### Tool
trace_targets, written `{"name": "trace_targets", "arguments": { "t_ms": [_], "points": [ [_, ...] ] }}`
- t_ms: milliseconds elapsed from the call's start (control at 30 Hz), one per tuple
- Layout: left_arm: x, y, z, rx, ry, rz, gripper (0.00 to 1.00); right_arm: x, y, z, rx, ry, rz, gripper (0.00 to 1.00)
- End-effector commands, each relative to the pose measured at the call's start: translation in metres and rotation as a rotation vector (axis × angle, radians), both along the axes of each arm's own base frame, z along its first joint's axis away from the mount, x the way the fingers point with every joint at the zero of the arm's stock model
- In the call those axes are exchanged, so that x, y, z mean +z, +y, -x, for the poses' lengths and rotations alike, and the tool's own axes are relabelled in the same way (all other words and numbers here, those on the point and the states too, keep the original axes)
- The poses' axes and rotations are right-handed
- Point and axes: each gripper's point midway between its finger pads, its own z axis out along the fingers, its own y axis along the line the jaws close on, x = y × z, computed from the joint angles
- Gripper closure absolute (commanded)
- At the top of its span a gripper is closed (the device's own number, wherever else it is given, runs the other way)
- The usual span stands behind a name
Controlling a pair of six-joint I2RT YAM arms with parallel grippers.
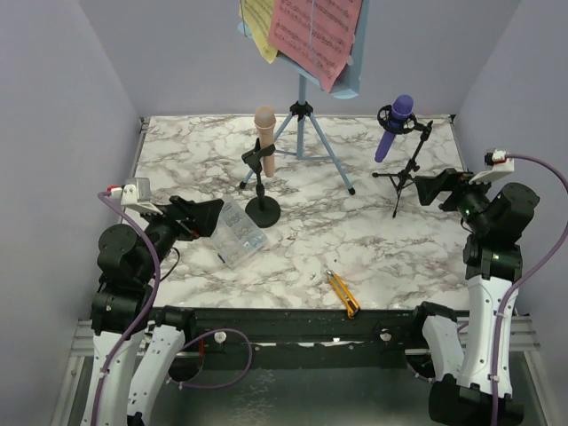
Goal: Pack up the instrument practice props
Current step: Move the microphone stand with the microphone to the center of the board.
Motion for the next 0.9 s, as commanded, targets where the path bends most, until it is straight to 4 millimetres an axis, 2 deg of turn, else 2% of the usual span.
{"name": "trace_targets", "arguments": {
  "t_ms": [0, 100, 333, 500, 533, 667, 733, 867],
  "points": [
    [-0.019, -0.02, 0.002, -0.114, 0.08, 0.033, 0.01, -0.01, 0.003, 0.004, 0.027, 0.02, 0.007, 0.0],
    [-0.027, -0.026, -0.001, -0.14, 0.116, 0.048, 0.01, -0.017, 0.012, 0.006, 0.095, 0.02, 0.03, 0.0],
    [-0.047, -0.032, -0.008, -0.155, 0.167, 0.1, 0.01, -0.043, 0.049, 0.023, 0.416, -0.008, 0.147, 0.0],
    [-0.059, -0.033, -0.019, -0.153, 0.175, 0.087, 0.01, -0.068, 0.06, 0.024, 0.549, 0.002, 0.147, 0.0],
    [-0.062, -0.034, -0.022, -0.156, 0.181, 0.078, 0.01, -0.073, 0.066, 0.028, 0.607, -0.009, 0.144, 0.0],
    [-0.065, -0.04, -0.028, -0.198, 0.182, 0.057, 0.01, -0.078, 0.097, 0.064, 0.914, -0.145, 0.14, 0.0],
    [-0.064, -0.043, -0.029, -0.222, 0.17, 0.044, 0.01, -0.084, 0.099, 0.067, 0.938, -0.143, 0.132, 0.0],
    [-0.067, -0.048, -0.033, -0.252, 0.164, 0.031, 0.01, -0.094, 0.089, 0.054, 0.874, -0.074, 0.152, 0.0]
  ]
}}
